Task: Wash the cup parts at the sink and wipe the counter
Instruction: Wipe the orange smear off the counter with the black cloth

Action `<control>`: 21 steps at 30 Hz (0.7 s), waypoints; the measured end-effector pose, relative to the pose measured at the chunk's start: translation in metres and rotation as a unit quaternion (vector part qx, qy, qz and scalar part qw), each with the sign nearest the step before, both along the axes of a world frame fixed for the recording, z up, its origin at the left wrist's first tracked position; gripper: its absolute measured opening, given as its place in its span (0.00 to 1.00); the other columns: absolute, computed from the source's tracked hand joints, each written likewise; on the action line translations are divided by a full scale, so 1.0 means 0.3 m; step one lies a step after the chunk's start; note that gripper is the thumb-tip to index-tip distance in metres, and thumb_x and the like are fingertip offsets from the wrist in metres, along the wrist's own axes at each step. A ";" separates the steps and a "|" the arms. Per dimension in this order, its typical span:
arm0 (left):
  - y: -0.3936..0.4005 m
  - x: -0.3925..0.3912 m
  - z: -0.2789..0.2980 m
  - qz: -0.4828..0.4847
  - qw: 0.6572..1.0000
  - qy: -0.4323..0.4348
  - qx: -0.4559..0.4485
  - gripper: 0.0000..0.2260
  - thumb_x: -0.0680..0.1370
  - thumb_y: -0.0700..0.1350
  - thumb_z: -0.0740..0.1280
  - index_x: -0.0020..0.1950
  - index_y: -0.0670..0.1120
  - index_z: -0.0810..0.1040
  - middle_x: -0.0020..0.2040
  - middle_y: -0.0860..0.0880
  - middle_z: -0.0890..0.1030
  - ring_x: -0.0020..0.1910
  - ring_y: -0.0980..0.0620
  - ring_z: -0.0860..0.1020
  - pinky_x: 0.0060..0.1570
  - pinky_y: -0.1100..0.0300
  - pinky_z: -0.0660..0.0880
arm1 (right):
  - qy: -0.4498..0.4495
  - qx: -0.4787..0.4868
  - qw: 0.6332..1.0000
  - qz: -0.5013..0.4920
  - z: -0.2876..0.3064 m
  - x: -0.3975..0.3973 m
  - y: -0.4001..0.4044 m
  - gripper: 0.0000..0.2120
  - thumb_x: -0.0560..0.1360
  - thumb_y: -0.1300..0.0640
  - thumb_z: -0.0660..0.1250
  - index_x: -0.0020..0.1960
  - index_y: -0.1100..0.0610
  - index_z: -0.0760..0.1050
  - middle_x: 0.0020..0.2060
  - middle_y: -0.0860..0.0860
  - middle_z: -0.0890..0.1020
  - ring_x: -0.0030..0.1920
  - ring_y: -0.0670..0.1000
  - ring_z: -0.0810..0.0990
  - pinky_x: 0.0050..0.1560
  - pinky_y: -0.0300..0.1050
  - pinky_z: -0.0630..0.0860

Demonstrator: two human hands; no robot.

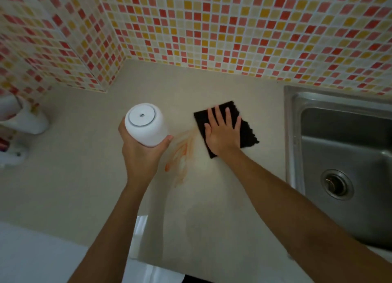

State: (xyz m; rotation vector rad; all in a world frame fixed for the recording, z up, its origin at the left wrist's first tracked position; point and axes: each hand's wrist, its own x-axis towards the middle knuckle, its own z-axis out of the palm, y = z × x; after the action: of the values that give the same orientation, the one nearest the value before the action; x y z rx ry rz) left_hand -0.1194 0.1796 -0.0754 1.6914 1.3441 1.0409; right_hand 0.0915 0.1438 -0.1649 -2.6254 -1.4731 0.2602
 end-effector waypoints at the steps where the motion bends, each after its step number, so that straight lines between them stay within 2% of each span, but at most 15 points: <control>1: 0.005 -0.007 0.000 0.001 1.000 -0.001 -0.002 0.44 0.63 0.49 0.81 0.72 0.55 0.58 0.62 0.58 0.73 0.57 0.60 0.73 0.54 0.70 0.69 | -0.003 0.008 1.000 -0.018 -0.005 0.004 -0.011 0.26 0.82 0.44 0.42 0.79 0.50 0.48 0.78 0.49 0.52 0.78 0.56 0.48 0.74 0.64 0.42; 4: 0.045 -0.029 0.020 0.012 1.000 -0.009 0.000 0.45 0.62 0.49 0.81 0.72 0.55 0.58 0.63 0.58 0.72 0.57 0.62 0.72 0.49 0.81 0.66 | -0.026 0.058 0.998 -0.031 0.004 -0.170 -0.197 0.27 0.80 0.46 0.47 0.77 0.53 0.56 0.76 0.52 0.60 0.76 0.59 0.57 0.73 0.66 0.52; 6: 0.086 -0.039 0.035 0.012 1.000 -0.007 0.013 0.44 0.62 0.49 0.81 0.71 0.55 0.59 0.64 0.58 0.72 0.59 0.62 0.72 0.51 0.81 0.66 | -0.019 0.060 0.998 0.014 0.005 -0.394 -0.362 0.27 0.80 0.46 0.50 0.77 0.53 0.58 0.76 0.53 0.61 0.75 0.61 0.58 0.71 0.67 0.54; 8: 0.122 -0.043 0.045 0.001 1.000 0.003 0.029 0.45 0.62 0.49 0.81 0.72 0.54 0.59 0.65 0.58 0.71 0.62 0.62 0.71 0.56 0.77 0.67 | -0.006 0.065 0.996 0.066 0.005 -0.497 -0.387 0.27 0.80 0.45 0.50 0.77 0.52 0.57 0.77 0.53 0.59 0.76 0.61 0.57 0.71 0.68 0.53; 11: 0.151 -0.039 0.043 -0.018 0.999 0.026 0.039 0.45 0.63 0.49 0.81 0.72 0.52 0.59 0.67 0.56 0.71 0.64 0.60 0.71 0.60 0.69 0.68 | -0.007 0.076 0.994 0.084 -0.005 -0.397 -0.135 0.27 0.80 0.45 0.50 0.77 0.51 0.58 0.76 0.52 0.60 0.76 0.61 0.57 0.72 0.68 0.49; 15: 0.159 -0.032 0.013 -0.025 0.999 0.031 0.028 0.45 0.63 0.48 0.81 0.72 0.50 0.59 0.64 0.58 0.71 0.60 0.65 0.71 0.54 0.81 0.65 | 0.002 0.008 1.000 0.010 -0.006 -0.122 0.187 0.27 0.81 0.43 0.44 0.79 0.48 0.48 0.78 0.49 0.51 0.78 0.57 0.46 0.73 0.64 0.38; 18: 0.168 -0.040 -0.006 -0.020 0.999 0.022 0.013 0.45 0.63 0.49 0.81 0.72 0.51 0.58 0.63 0.59 0.71 0.59 0.66 0.71 0.54 0.81 0.65 | -0.006 0.026 0.999 -0.027 -0.011 -0.144 0.127 0.27 0.81 0.43 0.43 0.79 0.49 0.47 0.78 0.50 0.51 0.78 0.58 0.47 0.73 0.65 0.41; 21: 0.192 -0.036 -0.006 0.002 1.000 0.008 -0.002 0.46 0.62 0.50 0.81 0.72 0.53 0.58 0.63 0.60 0.71 0.58 0.65 0.71 0.52 0.83 0.64 | 0.005 0.048 0.999 -0.006 0.008 -0.389 -0.132 0.27 0.81 0.44 0.47 0.78 0.49 0.52 0.78 0.52 0.56 0.77 0.60 0.53 0.72 0.69 0.48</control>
State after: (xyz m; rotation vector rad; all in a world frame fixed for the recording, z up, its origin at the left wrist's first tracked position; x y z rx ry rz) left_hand -0.1303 0.2373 -0.0772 1.6981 1.3603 1.0288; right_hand -0.0251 0.1042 -0.1625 -2.5519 -1.4287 0.1962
